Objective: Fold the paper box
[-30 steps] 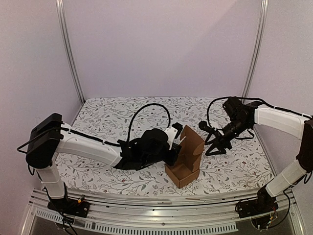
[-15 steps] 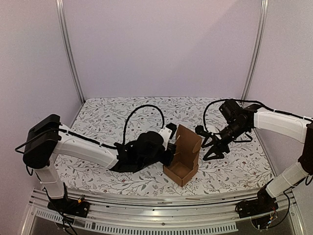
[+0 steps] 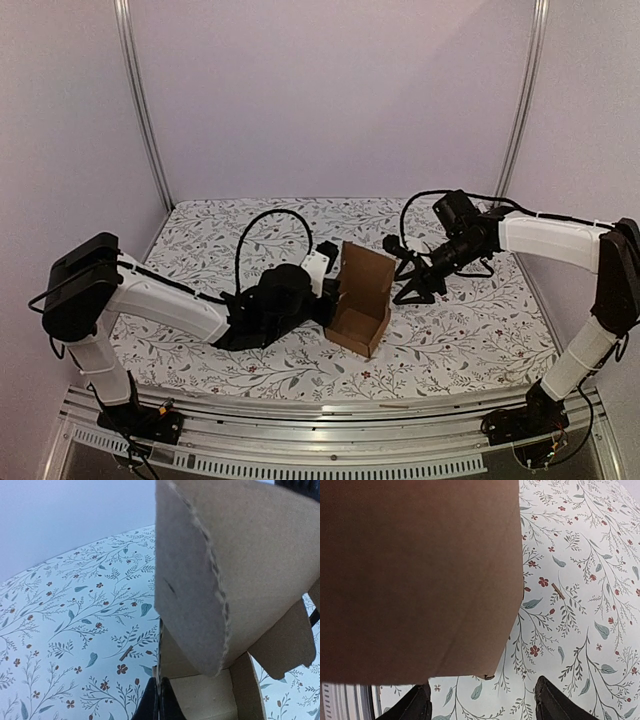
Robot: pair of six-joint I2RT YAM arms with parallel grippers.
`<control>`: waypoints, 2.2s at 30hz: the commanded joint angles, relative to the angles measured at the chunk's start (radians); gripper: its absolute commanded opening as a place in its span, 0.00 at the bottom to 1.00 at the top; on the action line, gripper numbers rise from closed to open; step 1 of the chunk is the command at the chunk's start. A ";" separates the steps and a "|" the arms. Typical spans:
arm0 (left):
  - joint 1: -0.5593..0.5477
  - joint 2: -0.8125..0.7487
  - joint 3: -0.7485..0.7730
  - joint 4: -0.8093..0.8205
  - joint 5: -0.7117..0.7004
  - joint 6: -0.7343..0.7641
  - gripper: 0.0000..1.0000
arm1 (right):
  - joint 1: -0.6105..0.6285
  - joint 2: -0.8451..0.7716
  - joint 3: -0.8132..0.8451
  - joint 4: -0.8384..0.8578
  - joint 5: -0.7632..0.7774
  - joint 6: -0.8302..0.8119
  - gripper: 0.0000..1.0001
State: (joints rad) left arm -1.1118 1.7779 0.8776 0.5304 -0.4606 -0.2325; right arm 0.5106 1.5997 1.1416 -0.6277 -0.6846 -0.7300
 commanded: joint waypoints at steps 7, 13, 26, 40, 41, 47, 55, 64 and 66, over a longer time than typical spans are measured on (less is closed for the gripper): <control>0.012 0.015 0.028 0.047 0.020 -0.049 0.00 | 0.018 0.058 0.028 0.072 0.011 0.068 0.59; 0.001 0.051 -0.012 0.098 0.033 -0.093 0.00 | 0.020 0.063 0.017 0.049 -0.005 0.079 0.59; -0.016 0.071 -0.098 0.214 0.042 -0.120 0.00 | 0.027 0.068 0.009 -0.106 -0.062 -0.040 0.69; -0.020 0.091 -0.187 0.391 0.052 -0.082 0.00 | 0.166 0.003 -0.069 0.160 0.179 0.282 0.62; -0.020 0.095 -0.206 0.417 0.054 -0.075 0.00 | 0.166 0.005 -0.068 0.162 0.190 0.293 0.60; -0.023 0.103 -0.277 0.558 0.050 -0.040 0.00 | 0.166 0.008 -0.070 0.166 0.268 0.351 0.55; -0.026 0.163 -0.312 0.694 0.043 -0.049 0.00 | 0.168 0.035 -0.071 0.158 0.261 0.324 0.55; -0.049 0.206 -0.314 0.771 0.070 -0.130 0.00 | 0.171 0.030 -0.077 0.117 0.188 0.257 0.57; -0.068 0.224 -0.316 0.788 0.050 -0.119 0.00 | 0.171 0.039 -0.073 0.108 0.183 0.252 0.57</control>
State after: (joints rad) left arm -1.1366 1.9537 0.5747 1.2957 -0.4255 -0.3313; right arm 0.6800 1.6268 1.0756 -0.4988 -0.4770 -0.4511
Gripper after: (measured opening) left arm 0.009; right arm 0.569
